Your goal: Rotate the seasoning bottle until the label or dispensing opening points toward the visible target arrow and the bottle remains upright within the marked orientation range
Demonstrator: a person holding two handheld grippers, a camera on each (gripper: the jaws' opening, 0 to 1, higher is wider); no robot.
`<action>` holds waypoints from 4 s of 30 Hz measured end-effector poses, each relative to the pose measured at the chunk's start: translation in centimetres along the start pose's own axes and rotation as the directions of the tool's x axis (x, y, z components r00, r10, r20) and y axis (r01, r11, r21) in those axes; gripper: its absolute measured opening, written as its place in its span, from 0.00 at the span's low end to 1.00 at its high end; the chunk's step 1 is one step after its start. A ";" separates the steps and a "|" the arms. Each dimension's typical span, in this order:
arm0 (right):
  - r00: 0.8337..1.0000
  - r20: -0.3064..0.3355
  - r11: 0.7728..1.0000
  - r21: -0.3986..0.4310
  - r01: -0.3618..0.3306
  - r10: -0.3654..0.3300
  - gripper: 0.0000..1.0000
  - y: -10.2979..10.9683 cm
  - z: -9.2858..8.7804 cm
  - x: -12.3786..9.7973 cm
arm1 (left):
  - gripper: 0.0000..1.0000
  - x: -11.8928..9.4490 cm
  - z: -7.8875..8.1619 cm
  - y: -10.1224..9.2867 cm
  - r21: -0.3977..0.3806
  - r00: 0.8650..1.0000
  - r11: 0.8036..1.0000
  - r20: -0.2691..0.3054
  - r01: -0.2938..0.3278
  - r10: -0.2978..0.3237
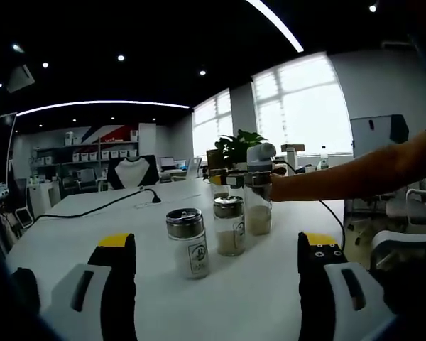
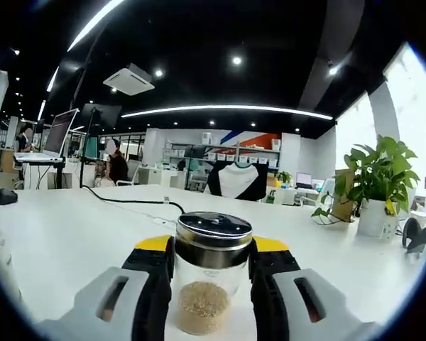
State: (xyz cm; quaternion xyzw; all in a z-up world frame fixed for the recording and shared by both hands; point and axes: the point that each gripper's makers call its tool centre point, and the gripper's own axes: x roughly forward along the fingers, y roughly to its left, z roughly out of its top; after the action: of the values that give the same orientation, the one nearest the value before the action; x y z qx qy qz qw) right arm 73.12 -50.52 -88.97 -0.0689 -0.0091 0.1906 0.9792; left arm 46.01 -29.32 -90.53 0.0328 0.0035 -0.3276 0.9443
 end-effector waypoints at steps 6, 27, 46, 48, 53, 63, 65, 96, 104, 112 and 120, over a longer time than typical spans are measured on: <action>1.000 -0.008 1.000 0.006 -0.015 0.015 0.39 -0.1 0.1 0.2 | 1.00 0.1 0.0 -0.2 -0.002 1.000 1.000 0.001 0.006 -0.006; 0.997 0.057 0.993 0.099 -0.062 0.056 0.38 -1.4 3.8 -3.4 | 1.00 -0.1 0.3 0.2 -0.023 1.000 1.000 0.016 -0.008 0.008; 0.992 0.095 0.988 0.121 -0.096 0.084 0.37 -0.6 4.8 -10.9 | 0.92 0.1 1.4 -1.0 -0.083 0.995 0.996 0.093 0.034 -0.026; 0.991 0.099 0.991 0.086 -0.098 0.090 0.37 -0.1 5.1 -11.8 | 0.93 0.3 1.2 -1.5 -0.070 0.996 0.996 0.074 0.049 -0.044; 0.987 0.125 0.991 0.079 -0.108 0.098 0.37 0.9 6.0 -13.9 | 0.93 0.5 1.1 -2.1 -0.036 0.996 0.998 0.075 0.058 -0.056; 0.978 0.163 0.991 0.006 -0.136 0.133 0.37 3.5 6.8 -18.0 | 0.86 0.6 0.9 -2.8 -0.024 0.995 0.997 0.073 0.074 -0.072; 0.976 0.166 0.990 -0.003 -0.141 0.140 0.37 4.2 6.7 -18.8 | 0.84 0.6 0.8 -3.0 -0.027 0.994 0.996 0.071 0.084 -0.082; 0.798 0.257 0.818 0.045 -0.574 0.545 0.37 17.8 7.5 -23.7 | 0.74 2.5 0.4 -8.0 -0.001 0.964 0.966 0.070 0.258 -0.257; 0.739 0.258 0.757 0.043 -0.652 0.622 0.37 20.3 7.5 -23.9 | 0.70 3.4 0.7 -9.1 -0.010 0.953 0.956 0.081 0.292 -0.291; 0.670 0.271 0.693 0.014 -0.721 0.691 0.37 22.7 7.6 -24.5 | 0.67 3.2 -0.1 -10.7 0.005 0.934 0.937 0.067 0.351 -0.350; 0.617 0.289 0.639 0.024 -0.769 0.732 0.37 23.3 7.2 -24.2 | 0.54 3.1 0.0 -10.5 -0.013 0.930 0.933 0.080 0.360 -0.358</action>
State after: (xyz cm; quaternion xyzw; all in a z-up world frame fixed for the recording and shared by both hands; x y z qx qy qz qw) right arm 41.73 -37.26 -84.89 0.0298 -0.0900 0.5900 0.8018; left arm 41.97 -39.50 -91.24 0.0062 -0.0221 -0.4954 0.8684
